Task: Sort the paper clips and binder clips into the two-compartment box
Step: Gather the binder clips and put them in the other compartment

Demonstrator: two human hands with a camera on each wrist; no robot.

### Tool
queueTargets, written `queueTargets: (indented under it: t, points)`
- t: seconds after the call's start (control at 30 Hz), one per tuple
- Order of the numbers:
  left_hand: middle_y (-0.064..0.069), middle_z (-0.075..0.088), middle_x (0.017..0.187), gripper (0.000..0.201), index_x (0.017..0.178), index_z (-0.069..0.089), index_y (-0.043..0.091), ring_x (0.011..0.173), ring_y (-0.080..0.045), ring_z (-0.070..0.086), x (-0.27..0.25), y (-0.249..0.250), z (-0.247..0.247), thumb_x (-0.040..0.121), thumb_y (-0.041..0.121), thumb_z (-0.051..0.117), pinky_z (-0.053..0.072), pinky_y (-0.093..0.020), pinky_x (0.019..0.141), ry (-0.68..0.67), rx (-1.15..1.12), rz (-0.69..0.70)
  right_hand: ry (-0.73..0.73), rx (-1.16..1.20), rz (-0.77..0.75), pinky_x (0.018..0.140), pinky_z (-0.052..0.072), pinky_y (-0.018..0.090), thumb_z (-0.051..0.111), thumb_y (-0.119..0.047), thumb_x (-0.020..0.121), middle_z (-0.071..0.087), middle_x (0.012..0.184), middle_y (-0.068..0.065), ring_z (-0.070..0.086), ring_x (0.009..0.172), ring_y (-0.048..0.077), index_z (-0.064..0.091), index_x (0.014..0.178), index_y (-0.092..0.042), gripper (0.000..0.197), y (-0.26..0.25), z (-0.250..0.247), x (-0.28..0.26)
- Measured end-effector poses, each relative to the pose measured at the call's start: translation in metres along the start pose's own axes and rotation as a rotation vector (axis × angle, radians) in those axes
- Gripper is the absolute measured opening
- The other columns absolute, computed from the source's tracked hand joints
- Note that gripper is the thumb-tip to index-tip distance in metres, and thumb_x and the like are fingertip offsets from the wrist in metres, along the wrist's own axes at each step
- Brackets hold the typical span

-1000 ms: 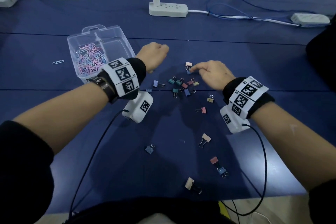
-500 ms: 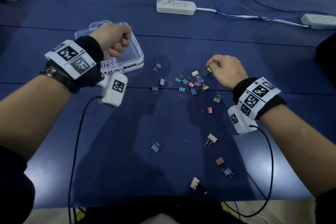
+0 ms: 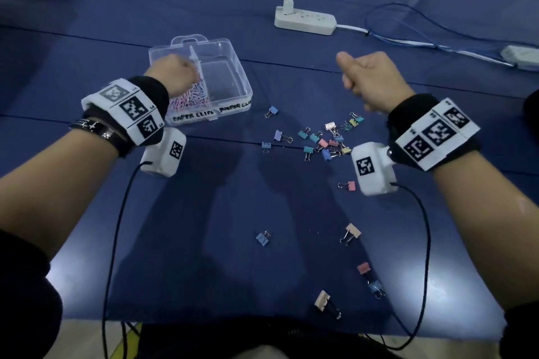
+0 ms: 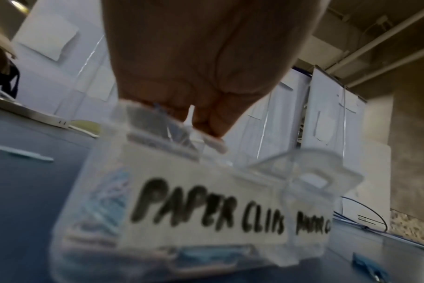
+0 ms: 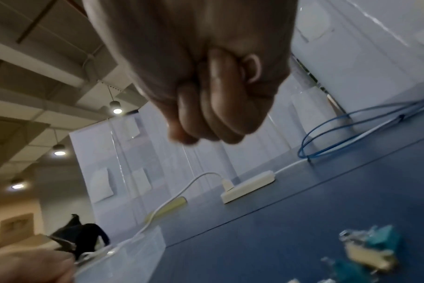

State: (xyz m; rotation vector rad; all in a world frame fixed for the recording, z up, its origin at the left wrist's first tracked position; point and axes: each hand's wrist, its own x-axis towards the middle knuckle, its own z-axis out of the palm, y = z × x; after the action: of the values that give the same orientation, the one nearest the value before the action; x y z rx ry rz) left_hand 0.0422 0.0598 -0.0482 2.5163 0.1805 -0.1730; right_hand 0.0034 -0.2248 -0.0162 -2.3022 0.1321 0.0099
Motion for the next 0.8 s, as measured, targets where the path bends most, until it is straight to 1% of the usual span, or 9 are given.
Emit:
queueTargets:
  t: [0.07, 0.13, 0.2, 0.23, 0.33, 0.43, 0.53, 0.63, 0.8]
  points:
    - [-0.021, 0.058, 0.122, 0.029, 0.104, 0.061, 0.001, 0.110, -0.033, 0.054, 0.001, -0.004, 0.002, 0.096, 0.009, 0.034, 0.042, -0.036, 0.091, -0.006, 0.034, 0.033, -0.104, -0.166, 0.045, 0.030, 0.027, 0.012, 0.043, -0.032, 0.094, 0.038, 0.047, 0.001, 0.032, 0.026, 0.006, 0.054, 0.057, -0.015, 0.043, 0.008, -0.007, -0.001]
    - [-0.021, 0.057, 0.122, 0.022, 0.094, 0.057, 0.008, 0.101, -0.030, 0.053, 0.002, -0.005, 0.004, 0.095, 0.007, 0.035, 0.041, -0.035, 0.084, -0.005, 0.021, 0.050, -0.203, -0.316, 0.042, 0.052, 0.038, 0.017, 0.047, -0.027, 0.093, 0.052, 0.064, 0.007, 0.050, 0.052, 0.009, 0.066, 0.076, -0.010, 0.030, 0.022, -0.007, -0.004]
    - [-0.018, 0.056, 0.124, 0.023, 0.107, 0.054, 0.007, 0.096, -0.027, 0.050, 0.005, -0.006, 0.006, 0.094, 0.005, 0.035, 0.038, -0.032, 0.079, -0.006, -0.012, 0.041, -0.274, -0.400, 0.026, 0.076, 0.037, 0.023, 0.052, -0.023, 0.092, 0.060, 0.091, 0.005, 0.053, 0.084, 0.016, 0.068, 0.094, -0.010, 0.021, 0.035, -0.002, -0.006]
    - [-0.019, 0.055, 0.125, 0.028, 0.116, 0.051, 0.005, 0.094, -0.026, 0.049, 0.006, -0.006, 0.008, 0.094, 0.003, 0.034, 0.038, -0.032, 0.078, -0.006, -0.020, 0.036, -0.301, -0.428, 0.023, 0.080, 0.034, 0.024, 0.054, -0.022, 0.091, 0.058, 0.097, 0.002, 0.051, 0.091, 0.016, 0.067, 0.098, -0.011, 0.019, 0.039, 0.001, -0.008]
    - [-0.020, 0.052, 0.129, 0.033, 0.120, 0.050, 0.006, 0.106, -0.034, 0.052, 0.006, -0.006, 0.011, 0.090, 0.002, 0.036, 0.044, -0.037, 0.088, 0.013, -0.008, 0.055, -0.338, -0.488, -0.002, 0.083, 0.031, 0.025, 0.058, -0.022, 0.089, 0.058, 0.102, 0.002, 0.048, 0.096, 0.016, 0.068, 0.102, -0.016, 0.018, 0.043, 0.007, -0.009]
    - [-0.019, 0.049, 0.132, 0.031, 0.116, 0.054, 0.008, 0.121, -0.037, 0.045, 0.002, 0.002, 0.017, 0.088, 0.004, 0.042, 0.038, -0.041, 0.101, 0.052, 0.047, 0.131, -0.363, -0.436, -0.031, 0.091, 0.034, 0.025, 0.052, -0.019, 0.093, 0.063, 0.120, 0.004, 0.053, 0.114, 0.019, 0.066, 0.113, -0.017, 0.025, 0.041, 0.006, -0.006]
    - [-0.021, 0.050, 0.128, 0.028, 0.112, 0.058, 0.007, 0.121, -0.036, 0.043, -0.006, 0.020, 0.025, 0.087, 0.004, 0.047, 0.034, -0.038, 0.102, 0.071, 0.083, 0.250, -0.275, -0.316, -0.012, 0.098, 0.035, 0.027, 0.046, -0.015, 0.095, 0.060, 0.126, 0.006, 0.051, 0.120, 0.022, 0.064, 0.114, -0.014, 0.027, 0.041, 0.003, -0.006]
    - [-0.021, 0.052, 0.126, 0.025, 0.108, 0.061, 0.005, 0.122, -0.036, 0.043, -0.011, 0.036, 0.034, 0.086, 0.005, 0.048, 0.033, -0.037, 0.103, 0.052, 0.082, 0.325, -0.202, -0.391, -0.008, 0.086, 0.036, 0.026, 0.044, -0.011, 0.093, 0.063, 0.112, 0.009, 0.055, 0.111, 0.026, 0.067, 0.100, -0.011, 0.024, 0.047, -0.001, -0.007]
    - [-0.021, 0.051, 0.125, 0.024, 0.106, 0.063, 0.005, 0.122, -0.037, 0.042, -0.016, 0.044, 0.038, 0.087, 0.005, 0.048, 0.031, -0.038, 0.104, 0.038, 0.098, 0.339, -0.368, -0.409, 0.048, 0.088, 0.032, 0.020, 0.047, -0.009, 0.092, 0.061, 0.125, 0.006, 0.052, 0.118, 0.020, 0.068, 0.107, -0.016, 0.027, 0.053, -0.002, -0.015]
